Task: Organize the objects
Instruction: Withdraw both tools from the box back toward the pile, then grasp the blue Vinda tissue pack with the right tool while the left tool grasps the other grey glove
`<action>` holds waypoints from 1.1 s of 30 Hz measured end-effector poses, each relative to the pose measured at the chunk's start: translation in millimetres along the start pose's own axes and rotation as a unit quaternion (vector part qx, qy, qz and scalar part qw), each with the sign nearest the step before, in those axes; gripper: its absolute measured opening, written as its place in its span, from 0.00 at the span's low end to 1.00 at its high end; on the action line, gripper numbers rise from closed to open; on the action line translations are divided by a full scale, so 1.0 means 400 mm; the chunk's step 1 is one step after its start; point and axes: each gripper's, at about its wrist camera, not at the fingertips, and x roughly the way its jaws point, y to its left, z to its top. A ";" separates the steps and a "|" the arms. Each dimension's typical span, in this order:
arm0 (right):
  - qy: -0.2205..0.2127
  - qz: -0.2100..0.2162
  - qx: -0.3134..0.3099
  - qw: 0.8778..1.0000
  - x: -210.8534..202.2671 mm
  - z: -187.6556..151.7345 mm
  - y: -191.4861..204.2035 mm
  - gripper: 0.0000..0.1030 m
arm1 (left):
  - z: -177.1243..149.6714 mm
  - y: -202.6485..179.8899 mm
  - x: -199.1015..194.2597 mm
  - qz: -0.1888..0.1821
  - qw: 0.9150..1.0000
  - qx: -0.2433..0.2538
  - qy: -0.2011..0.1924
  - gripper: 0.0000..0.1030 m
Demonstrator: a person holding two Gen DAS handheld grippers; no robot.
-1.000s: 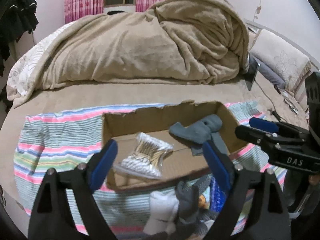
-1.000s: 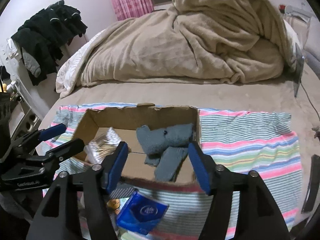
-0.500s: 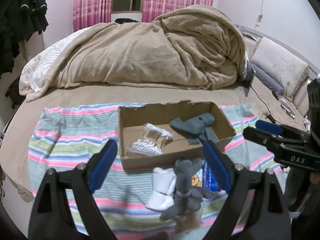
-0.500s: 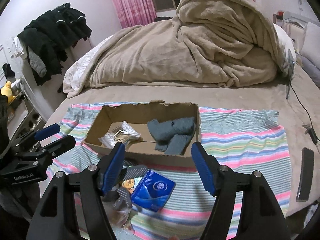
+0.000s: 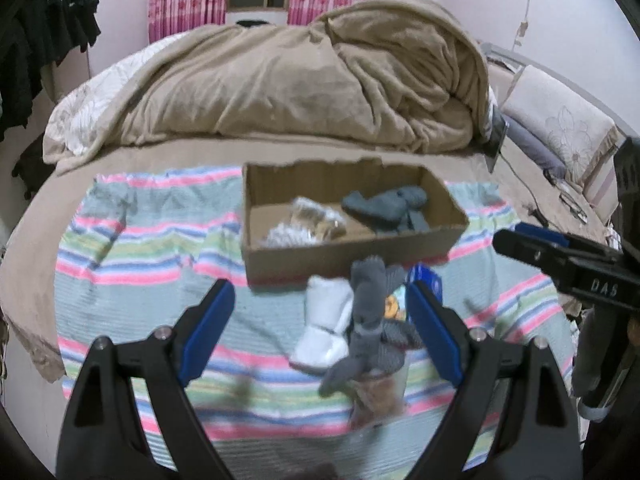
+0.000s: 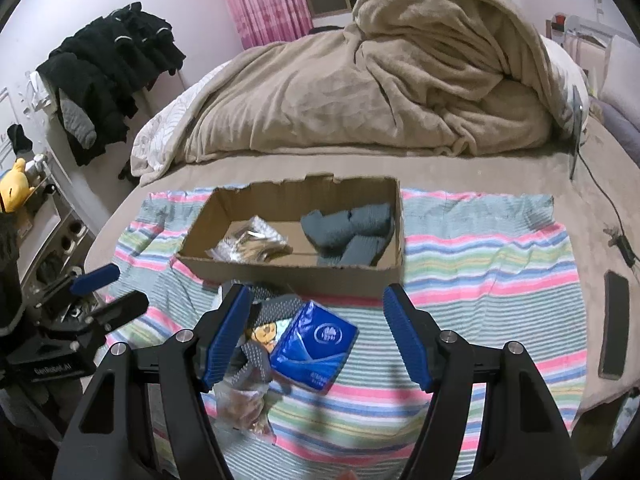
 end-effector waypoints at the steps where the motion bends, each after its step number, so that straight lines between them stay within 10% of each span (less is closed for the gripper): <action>1: 0.003 0.001 0.001 1.000 0.005 -0.005 -0.001 0.70 | -0.010 -0.002 0.007 -0.001 1.000 0.001 0.006 0.86; 21: 0.075 0.024 0.033 0.996 0.156 -0.087 -0.034 0.70 | -0.084 -0.036 0.144 -0.037 0.998 0.008 0.048 0.85; 33: 0.104 0.040 0.074 0.991 0.227 -0.098 -0.062 0.83 | -0.090 -0.059 0.201 -0.061 0.996 0.018 0.064 0.50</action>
